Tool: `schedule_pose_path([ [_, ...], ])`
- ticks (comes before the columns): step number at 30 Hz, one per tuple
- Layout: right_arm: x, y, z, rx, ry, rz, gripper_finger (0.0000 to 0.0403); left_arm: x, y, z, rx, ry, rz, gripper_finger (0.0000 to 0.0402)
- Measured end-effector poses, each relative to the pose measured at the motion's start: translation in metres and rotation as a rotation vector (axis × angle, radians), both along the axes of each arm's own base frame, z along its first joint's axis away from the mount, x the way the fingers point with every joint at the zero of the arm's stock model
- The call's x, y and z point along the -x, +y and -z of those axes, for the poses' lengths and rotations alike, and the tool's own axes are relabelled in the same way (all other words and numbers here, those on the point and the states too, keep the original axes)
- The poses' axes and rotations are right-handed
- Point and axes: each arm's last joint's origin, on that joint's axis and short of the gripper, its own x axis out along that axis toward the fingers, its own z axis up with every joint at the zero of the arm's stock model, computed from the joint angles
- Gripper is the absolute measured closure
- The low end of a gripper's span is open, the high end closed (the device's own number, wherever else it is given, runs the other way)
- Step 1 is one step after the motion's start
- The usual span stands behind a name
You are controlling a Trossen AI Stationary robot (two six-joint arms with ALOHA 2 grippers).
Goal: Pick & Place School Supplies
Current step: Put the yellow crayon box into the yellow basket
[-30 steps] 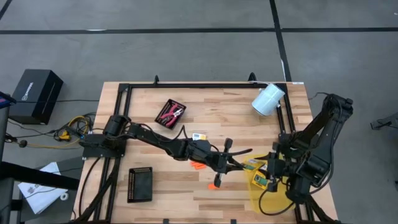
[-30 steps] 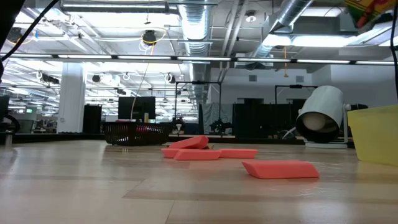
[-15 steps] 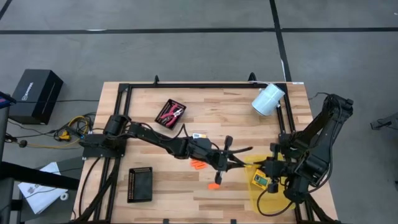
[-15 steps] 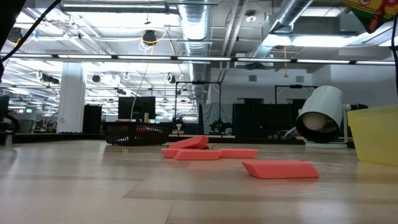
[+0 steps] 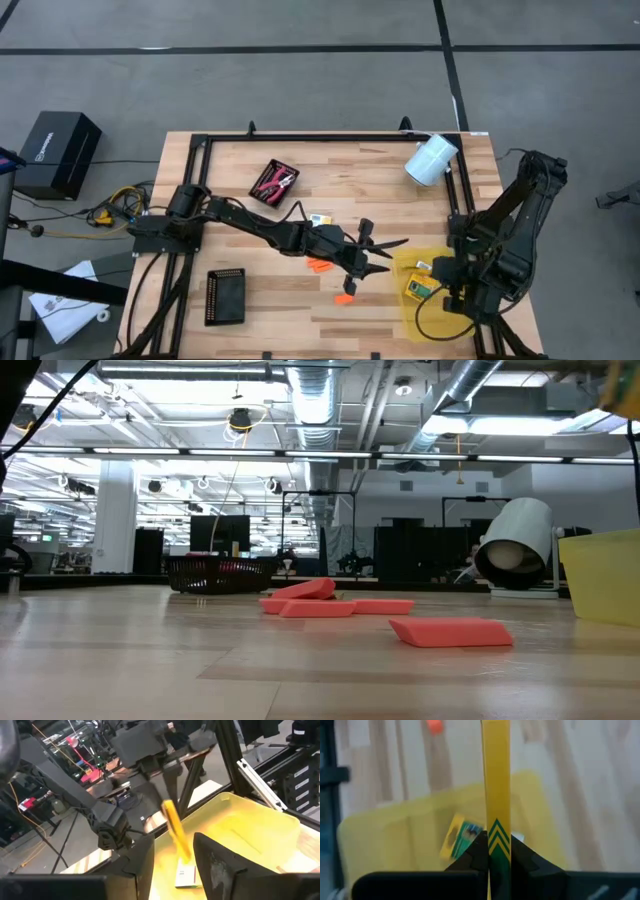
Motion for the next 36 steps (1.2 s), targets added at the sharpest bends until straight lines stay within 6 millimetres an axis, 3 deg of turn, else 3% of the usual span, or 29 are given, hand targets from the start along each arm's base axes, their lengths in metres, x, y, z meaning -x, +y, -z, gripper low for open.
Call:
schedule_pose_path([
  [7, 0.02, 0.008, 0.001, -0.104, 0.078, 0.096, 0.0379, 0.0, 0.0, 0.0, 0.004, 0.002, -0.002, 0.026],
  [13, 0.025, 0.012, 0.003, -0.139, 0.072, 0.154, 0.0374, 0.001, -0.004, 0.0, 0.024, 0.005, 0.004, 0.0262],
  [21, 0.024, 0.011, 0.003, -0.155, 0.068, 0.197, 0.0226, 0.002, -0.006, 0.0, 0.027, 0.006, 0.009, 0.0259],
  [26, 0.024, 0.011, 0.003, -0.156, 0.065, 0.205, 0.0172, 0.002, -0.006, 0.0, 0.03, 0.007, 0.008, 0.026],
  [31, 0.02, 0.016, 0.005, -0.184, 0.026, 0.223, 0.0169, 0.004, -0.012, 0.006, 0.084, 0.077, 0.009, 0.0261],
  [36, 0.008, 0.039, 0.016, -0.187, -0.106, 0.153, 0.0188, 0.019, -0.025, 0.036, 0.124, 0.29, -0.005, 0.0262],
])
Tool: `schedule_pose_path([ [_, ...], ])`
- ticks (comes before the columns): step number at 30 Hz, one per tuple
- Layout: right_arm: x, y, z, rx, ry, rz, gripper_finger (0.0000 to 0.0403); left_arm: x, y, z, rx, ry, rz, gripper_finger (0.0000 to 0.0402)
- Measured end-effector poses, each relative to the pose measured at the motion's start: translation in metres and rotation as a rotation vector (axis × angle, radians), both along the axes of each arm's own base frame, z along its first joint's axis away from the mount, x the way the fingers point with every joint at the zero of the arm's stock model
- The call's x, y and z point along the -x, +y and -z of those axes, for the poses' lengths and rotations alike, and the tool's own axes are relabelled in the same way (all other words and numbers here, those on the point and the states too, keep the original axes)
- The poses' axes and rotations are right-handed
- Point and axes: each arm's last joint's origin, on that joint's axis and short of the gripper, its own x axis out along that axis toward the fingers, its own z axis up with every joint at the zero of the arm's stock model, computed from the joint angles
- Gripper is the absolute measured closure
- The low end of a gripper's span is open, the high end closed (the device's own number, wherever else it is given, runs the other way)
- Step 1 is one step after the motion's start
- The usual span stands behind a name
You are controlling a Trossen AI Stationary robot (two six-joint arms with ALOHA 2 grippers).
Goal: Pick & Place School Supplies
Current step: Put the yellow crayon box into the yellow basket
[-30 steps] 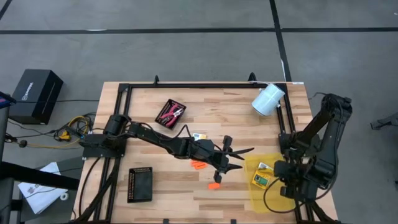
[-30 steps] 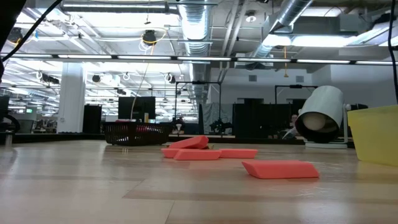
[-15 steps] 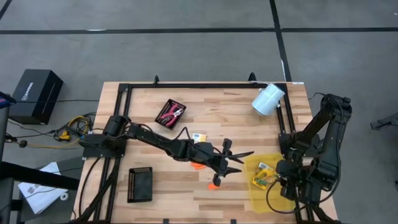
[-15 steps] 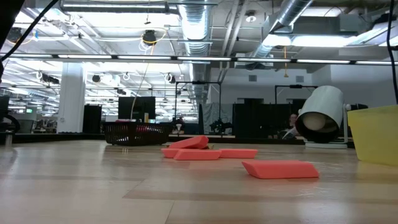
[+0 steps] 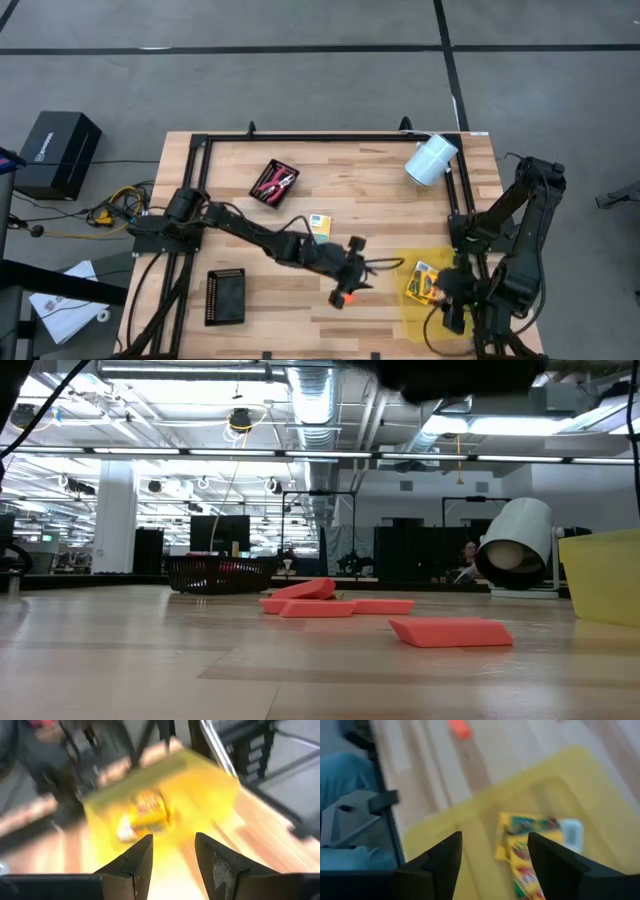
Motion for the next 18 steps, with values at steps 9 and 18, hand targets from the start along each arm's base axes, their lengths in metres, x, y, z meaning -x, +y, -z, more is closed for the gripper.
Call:
schedule_pose_path([
  [9, -0.058, 0.012, 0.044, 0.239, -0.026, -0.039, 0.0223, 0.039, -0.006, 0.064, 0.021, 0.186, -0.252, 0.0262],
  [18, -0.113, -0.011, 0.067, 0.374, 0.041, -0.076, 0.0226, 0.087, 0.017, 0.046, -0.045, 0.088, -0.523, 0.0262],
])
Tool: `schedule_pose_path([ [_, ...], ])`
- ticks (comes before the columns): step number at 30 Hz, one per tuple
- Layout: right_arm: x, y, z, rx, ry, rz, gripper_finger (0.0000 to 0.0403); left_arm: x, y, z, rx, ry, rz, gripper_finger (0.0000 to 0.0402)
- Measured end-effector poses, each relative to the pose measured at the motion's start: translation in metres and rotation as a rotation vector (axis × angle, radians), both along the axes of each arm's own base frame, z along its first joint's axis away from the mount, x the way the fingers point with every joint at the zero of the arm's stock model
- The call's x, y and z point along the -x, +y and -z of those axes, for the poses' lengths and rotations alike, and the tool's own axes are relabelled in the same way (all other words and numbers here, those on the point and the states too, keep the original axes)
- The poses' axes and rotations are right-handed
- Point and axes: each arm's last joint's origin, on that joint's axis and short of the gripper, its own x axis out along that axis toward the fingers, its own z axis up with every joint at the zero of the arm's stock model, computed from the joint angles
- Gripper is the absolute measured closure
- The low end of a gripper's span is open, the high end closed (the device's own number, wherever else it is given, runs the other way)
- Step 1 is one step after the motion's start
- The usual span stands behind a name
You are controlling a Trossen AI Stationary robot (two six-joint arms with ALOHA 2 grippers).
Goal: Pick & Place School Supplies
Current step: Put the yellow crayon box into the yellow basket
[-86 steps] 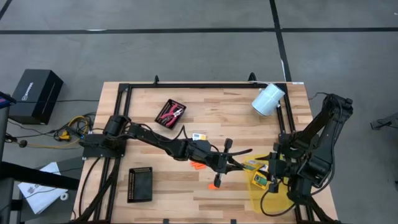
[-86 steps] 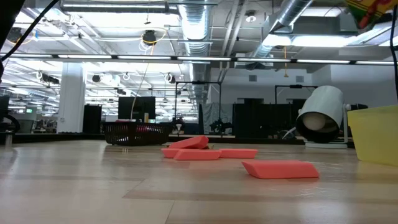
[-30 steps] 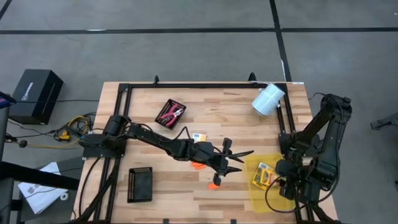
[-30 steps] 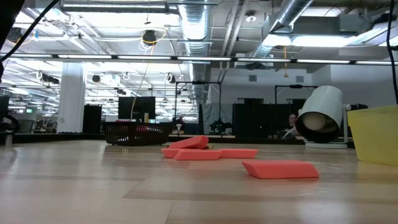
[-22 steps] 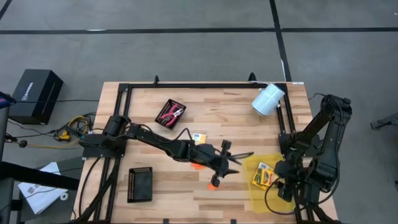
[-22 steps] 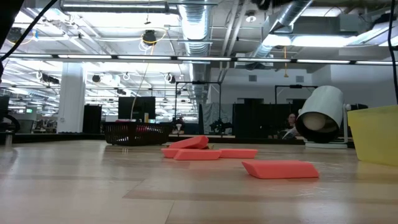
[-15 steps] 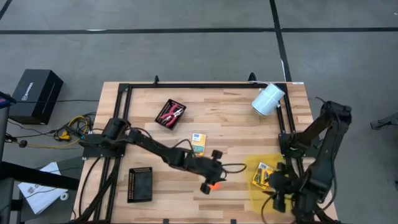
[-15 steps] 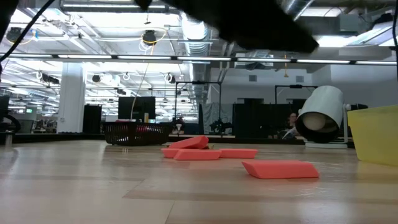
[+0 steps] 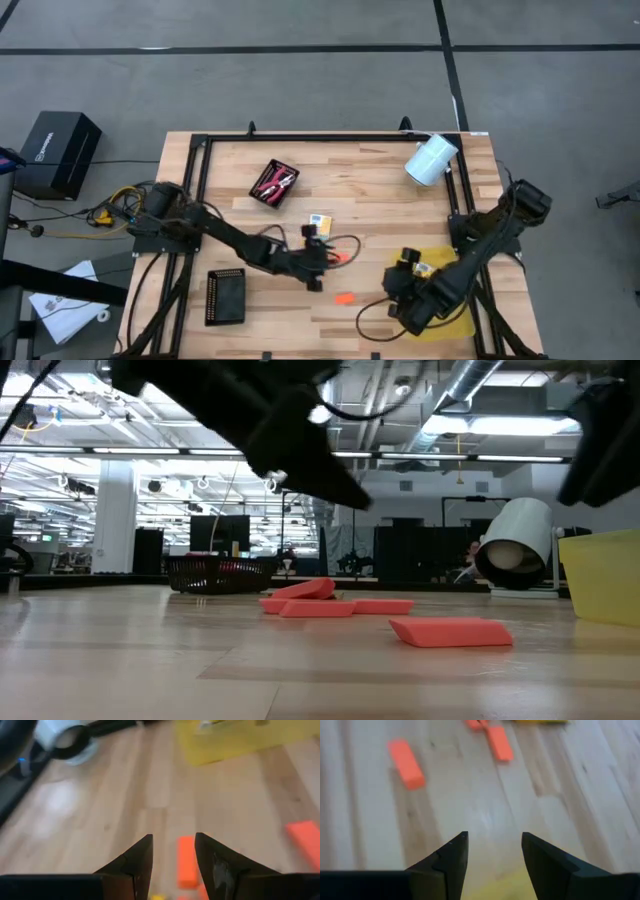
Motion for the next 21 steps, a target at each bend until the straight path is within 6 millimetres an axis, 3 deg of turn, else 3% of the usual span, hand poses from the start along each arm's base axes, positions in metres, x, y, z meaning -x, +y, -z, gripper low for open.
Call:
schedule_pose_path([
  [5, -0.012, -0.005, -0.006, -0.016, -0.021, -0.055, 0.0216, 0.038, 0.015, -0.008, -0.008, 0.027, -0.047, 0.0262],
  [9, -0.017, -0.008, -0.008, -0.024, -0.029, -0.06, 0.021, 0.062, 0.023, 0.003, -0.017, 0.128, -0.022, 0.0262],
  [16, -0.023, -0.012, -0.009, -0.047, -0.032, -0.063, 0.0213, 0.071, 0.026, 0.028, -0.092, 0.259, 0.01, 0.0262],
  [21, -0.026, -0.013, -0.009, -0.056, -0.03, -0.077, 0.0215, 0.069, 0.026, 0.033, -0.139, 0.289, 0.042, 0.0262],
])
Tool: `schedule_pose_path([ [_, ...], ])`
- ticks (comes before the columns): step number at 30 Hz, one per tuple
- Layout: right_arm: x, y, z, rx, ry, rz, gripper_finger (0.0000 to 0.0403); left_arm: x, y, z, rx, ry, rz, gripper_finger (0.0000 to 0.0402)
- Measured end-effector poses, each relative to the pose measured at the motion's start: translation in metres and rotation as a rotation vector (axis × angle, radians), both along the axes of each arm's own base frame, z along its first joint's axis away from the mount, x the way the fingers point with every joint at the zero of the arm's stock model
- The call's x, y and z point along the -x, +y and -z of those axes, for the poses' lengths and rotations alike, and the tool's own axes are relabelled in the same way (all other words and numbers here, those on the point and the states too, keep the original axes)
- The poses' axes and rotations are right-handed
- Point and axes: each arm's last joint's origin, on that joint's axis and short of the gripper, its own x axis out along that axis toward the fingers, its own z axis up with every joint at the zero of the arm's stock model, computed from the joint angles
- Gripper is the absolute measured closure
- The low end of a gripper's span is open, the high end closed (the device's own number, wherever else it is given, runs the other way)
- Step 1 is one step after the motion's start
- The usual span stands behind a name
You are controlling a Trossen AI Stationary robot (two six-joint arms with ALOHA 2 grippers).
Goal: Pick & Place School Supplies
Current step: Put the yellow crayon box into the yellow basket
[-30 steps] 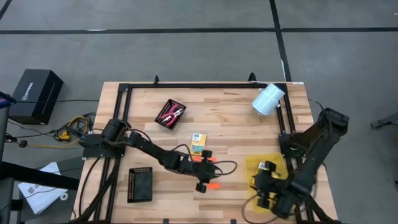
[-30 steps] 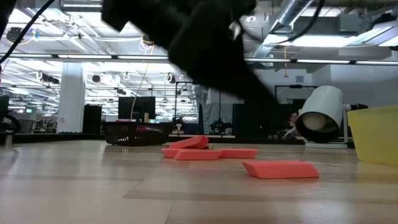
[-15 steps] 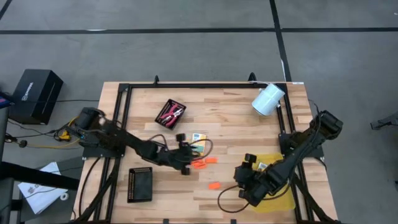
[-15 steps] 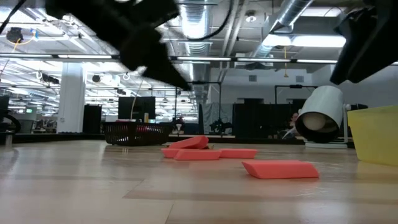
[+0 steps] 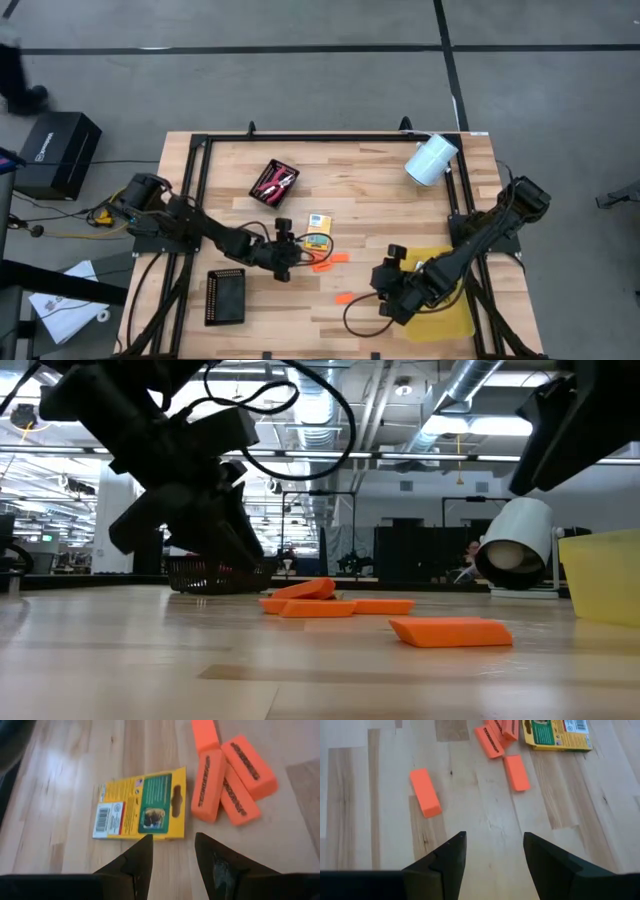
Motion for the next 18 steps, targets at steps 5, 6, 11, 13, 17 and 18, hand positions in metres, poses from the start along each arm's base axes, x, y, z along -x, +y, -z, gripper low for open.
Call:
schedule_pose_path([
  [5, -0.002, -0.001, 0.0, -0.01, 0.005, -0.008, 0.0213, -0.001, -0.001, 0.011, -0.027, 0.041, 0.019, 0.0262],
  [6, -0.002, -0.001, 0.0, -0.008, 0.006, -0.011, 0.0212, -0.001, -0.001, 0.013, -0.031, 0.052, 0.019, 0.0262],
  [11, -0.002, -0.001, 0.0, -0.004, 0.007, -0.017, 0.0212, -0.003, -0.001, 0.029, -0.061, 0.082, 0.005, 0.0262],
  [13, -0.002, -0.001, 0.0, -0.004, 0.007, -0.017, 0.0213, -0.005, -0.001, 0.032, -0.072, 0.075, -0.002, 0.0262],
  [17, -0.002, -0.001, 0.0, -0.004, 0.007, -0.016, 0.0214, -0.006, -0.001, 0.033, -0.119, 0.06, -0.007, 0.0262],
  [18, -0.002, -0.001, 0.0, -0.004, 0.008, -0.017, 0.0214, -0.007, -0.001, 0.033, -0.127, 0.058, 0.001, 0.0262],
])
